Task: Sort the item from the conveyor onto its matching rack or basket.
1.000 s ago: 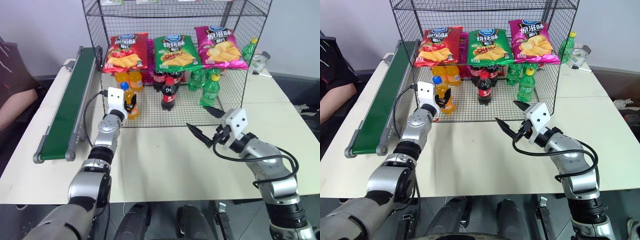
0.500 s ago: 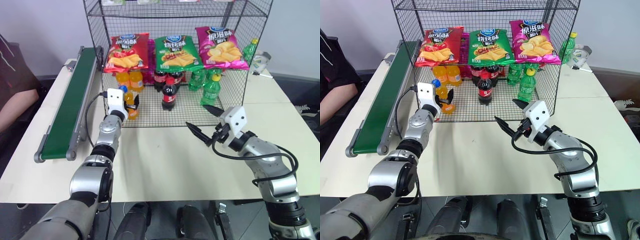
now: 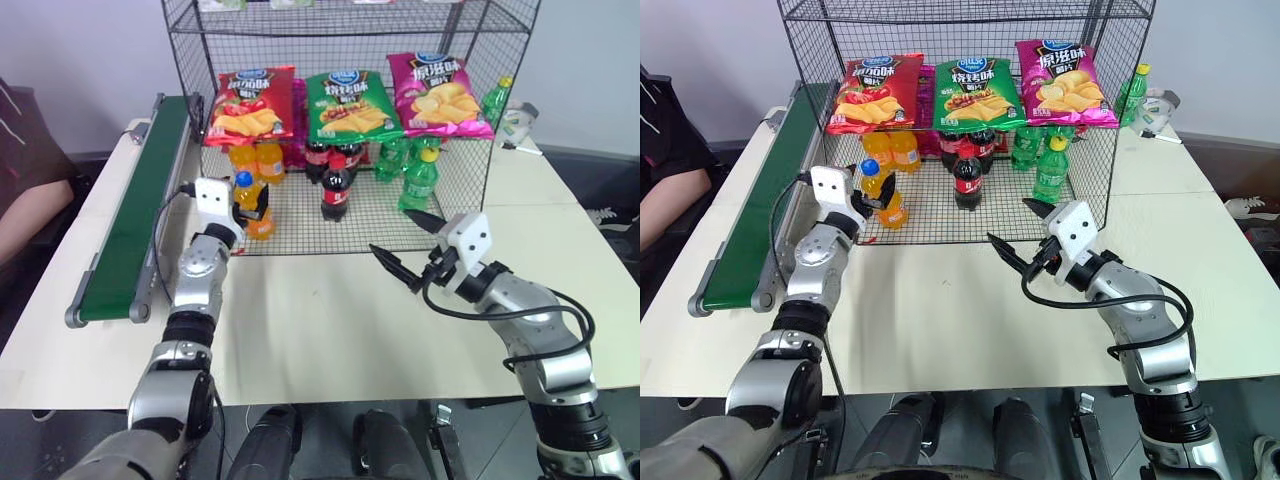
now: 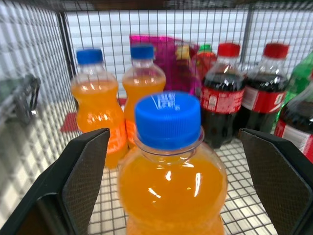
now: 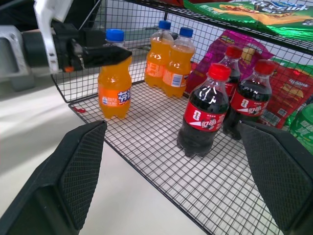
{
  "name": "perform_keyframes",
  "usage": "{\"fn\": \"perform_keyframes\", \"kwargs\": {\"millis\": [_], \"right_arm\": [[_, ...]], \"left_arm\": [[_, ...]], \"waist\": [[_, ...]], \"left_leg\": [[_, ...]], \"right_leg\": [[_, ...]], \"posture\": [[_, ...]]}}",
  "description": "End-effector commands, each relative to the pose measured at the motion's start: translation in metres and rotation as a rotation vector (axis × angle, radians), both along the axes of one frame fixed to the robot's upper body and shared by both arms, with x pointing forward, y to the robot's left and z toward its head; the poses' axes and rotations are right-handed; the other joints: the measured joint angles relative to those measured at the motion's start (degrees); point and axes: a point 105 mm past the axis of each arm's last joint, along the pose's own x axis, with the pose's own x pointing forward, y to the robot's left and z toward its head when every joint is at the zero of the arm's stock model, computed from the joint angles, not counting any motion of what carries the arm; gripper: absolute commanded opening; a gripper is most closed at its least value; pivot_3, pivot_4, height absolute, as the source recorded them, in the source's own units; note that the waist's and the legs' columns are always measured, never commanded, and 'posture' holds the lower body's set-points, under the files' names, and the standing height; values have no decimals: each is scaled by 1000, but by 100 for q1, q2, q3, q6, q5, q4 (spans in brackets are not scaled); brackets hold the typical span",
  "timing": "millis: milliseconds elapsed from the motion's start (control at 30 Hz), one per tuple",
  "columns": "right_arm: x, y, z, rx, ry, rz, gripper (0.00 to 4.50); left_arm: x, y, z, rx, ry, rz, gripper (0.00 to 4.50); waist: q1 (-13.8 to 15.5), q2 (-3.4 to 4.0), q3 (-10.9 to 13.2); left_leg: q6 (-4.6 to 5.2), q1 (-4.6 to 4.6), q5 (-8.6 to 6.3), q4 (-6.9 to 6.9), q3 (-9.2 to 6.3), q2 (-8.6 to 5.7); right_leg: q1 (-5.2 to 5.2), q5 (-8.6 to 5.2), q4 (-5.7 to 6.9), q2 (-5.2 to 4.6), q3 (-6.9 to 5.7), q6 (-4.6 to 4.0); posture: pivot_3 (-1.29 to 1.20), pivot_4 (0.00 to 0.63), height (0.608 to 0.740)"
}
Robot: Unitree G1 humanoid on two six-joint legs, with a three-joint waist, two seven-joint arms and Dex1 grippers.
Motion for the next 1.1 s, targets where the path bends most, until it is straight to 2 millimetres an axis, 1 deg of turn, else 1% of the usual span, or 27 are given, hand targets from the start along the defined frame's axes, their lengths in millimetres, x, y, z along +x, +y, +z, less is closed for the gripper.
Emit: {"fn": "perform_keyframes", "kwargs": {"millis": [33,133,200,300,367,500,600,667,833,1100], "right_arm": [[-3,3,13,-1,-49,25,4500],[-3,3,13,-3,-48,27,4500],[-3,2,13,-6,-46,30,4500],[-3,0,13,-11,-44,29,4500],[-3,-2,12,-16,-41,28,4500],[-2,-8,11,-26,-35,26,4500],[-2,-12,9,-36,-27,29,4500],[-3,-13,8,-39,-24,32,4500],[-3,-13,6,-44,-14,44,4500],[-3,-13,6,-47,-15,47,4500]], "left_arm": [[-13,7,31,16,-75,-6,4408],[-25,10,37,20,-56,-59,4408],[-35,15,41,1,-14,-117,4408],[-58,28,44,34,49,-203,4408],[-73,37,44,70,85,-225,4408],[-95,63,37,118,168,-197,4408],[-108,84,30,124,216,-143,4408],[-114,90,25,134,235,-124,4408],[-123,93,17,146,258,-114,4408],[-124,84,17,150,252,-148,4408]], "waist": [[0,1,0],[1,2,-1],[2,2,-1],[-41,3,-1],[-94,5,-2],[-94,7,-3],[-81,7,-2],[-70,7,-2],[-51,7,-2],[-61,7,-2]], "left_leg": [[0,0,0,0,0,0],[0,1,0,0,0,0],[0,2,0,0,0,0],[0,2,0,-2,0,3],[0,2,0,-8,0,6],[-1,4,-1,-10,0,8],[-1,4,-1,-10,0,8],[0,4,-2,-10,-1,8],[-1,3,-3,-10,-1,8],[-1,3,-3,-11,0,8]], "right_leg": [[0,0,0,0,0,0],[1,0,0,0,1,0],[2,0,0,0,1,-1],[0,-1,0,-1,3,-1],[-4,-2,0,-4,5,-3],[-3,-2,-1,-7,6,-4],[-2,-3,-2,-9,11,-5],[-2,-3,-3,-10,11,-5],[0,-12,-6,-12,12,-22],[-1,-12,-6,-12,13,-22]], "posture": [[0,150,740],[0,150,740],[0,150,740],[0,150,740],[0,150,740],[0,150,740],[0,150,740],[0,150,740],[0,150,740],[0,150,740]]}}
